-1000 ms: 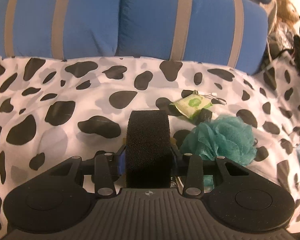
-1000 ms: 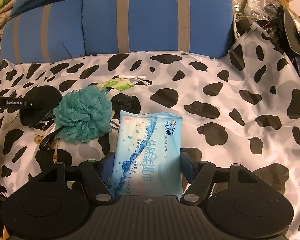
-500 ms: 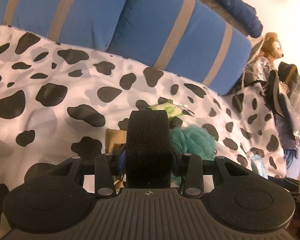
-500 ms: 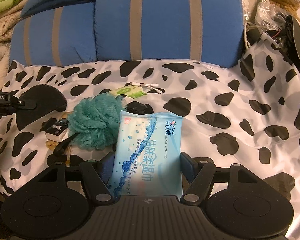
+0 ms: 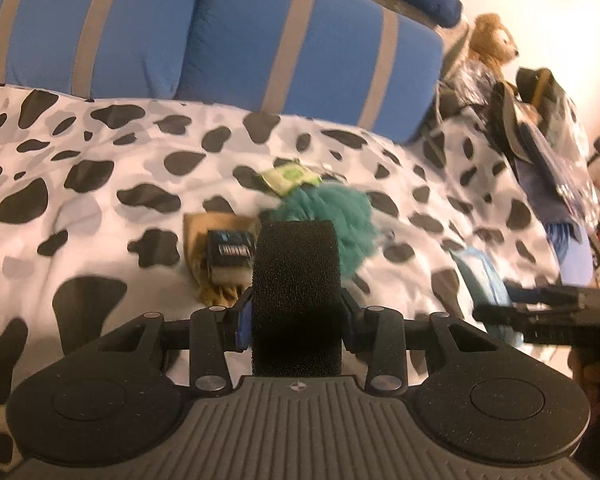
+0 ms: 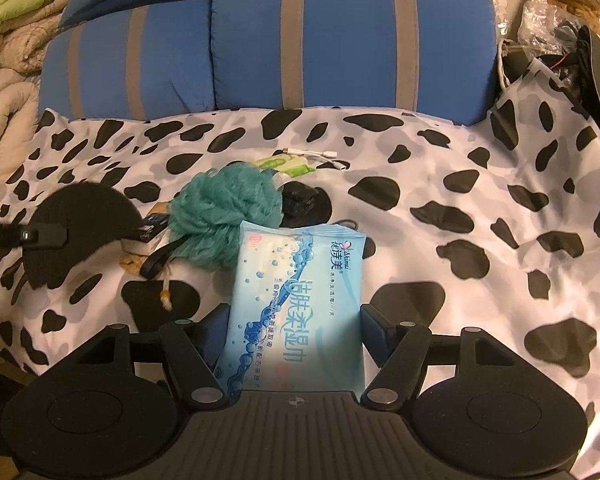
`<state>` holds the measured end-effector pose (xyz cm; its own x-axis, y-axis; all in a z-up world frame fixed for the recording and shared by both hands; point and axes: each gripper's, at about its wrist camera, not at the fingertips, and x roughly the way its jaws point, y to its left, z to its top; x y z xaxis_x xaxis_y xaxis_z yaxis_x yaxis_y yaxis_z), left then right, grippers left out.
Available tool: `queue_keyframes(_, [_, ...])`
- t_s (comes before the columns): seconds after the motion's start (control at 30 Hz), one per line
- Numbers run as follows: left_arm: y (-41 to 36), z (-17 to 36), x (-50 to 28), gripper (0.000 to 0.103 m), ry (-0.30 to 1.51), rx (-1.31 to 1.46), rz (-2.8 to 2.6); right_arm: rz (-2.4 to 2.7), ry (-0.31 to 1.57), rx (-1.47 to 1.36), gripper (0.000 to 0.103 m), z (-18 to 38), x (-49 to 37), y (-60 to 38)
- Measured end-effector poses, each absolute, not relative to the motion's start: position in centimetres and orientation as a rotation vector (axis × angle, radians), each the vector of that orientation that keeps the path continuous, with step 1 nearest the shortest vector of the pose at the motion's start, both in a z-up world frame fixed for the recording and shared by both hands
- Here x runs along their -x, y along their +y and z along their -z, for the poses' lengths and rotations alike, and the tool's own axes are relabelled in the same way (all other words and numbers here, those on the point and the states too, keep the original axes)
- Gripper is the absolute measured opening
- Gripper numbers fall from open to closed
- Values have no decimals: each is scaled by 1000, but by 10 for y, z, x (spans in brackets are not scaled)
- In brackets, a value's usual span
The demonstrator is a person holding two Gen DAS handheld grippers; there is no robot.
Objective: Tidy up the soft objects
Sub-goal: 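Lift the wipes packet with the right gripper and carry it to the cardboard box, then lower the wipes packet into the box and open the right gripper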
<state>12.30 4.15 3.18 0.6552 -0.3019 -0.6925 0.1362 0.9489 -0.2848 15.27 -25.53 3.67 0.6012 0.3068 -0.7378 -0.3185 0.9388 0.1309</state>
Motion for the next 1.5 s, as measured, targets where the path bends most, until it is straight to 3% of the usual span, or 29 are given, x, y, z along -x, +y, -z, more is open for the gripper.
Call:
queue_keyframes(0.73, [-1, -3, -30, 40, 1017, 118, 185, -464, 1018, 95, 71, -12, -70, -214])
queue_keyframes(1.13, [-9, 25, -31, 41, 1203, 89, 180, -469, 1242, 199, 71, 31, -56, -193])
queue_keyframes(1.5, [-9, 37, -33, 43, 1304, 88, 163, -476, 1320, 235, 74, 44, -55, -190])
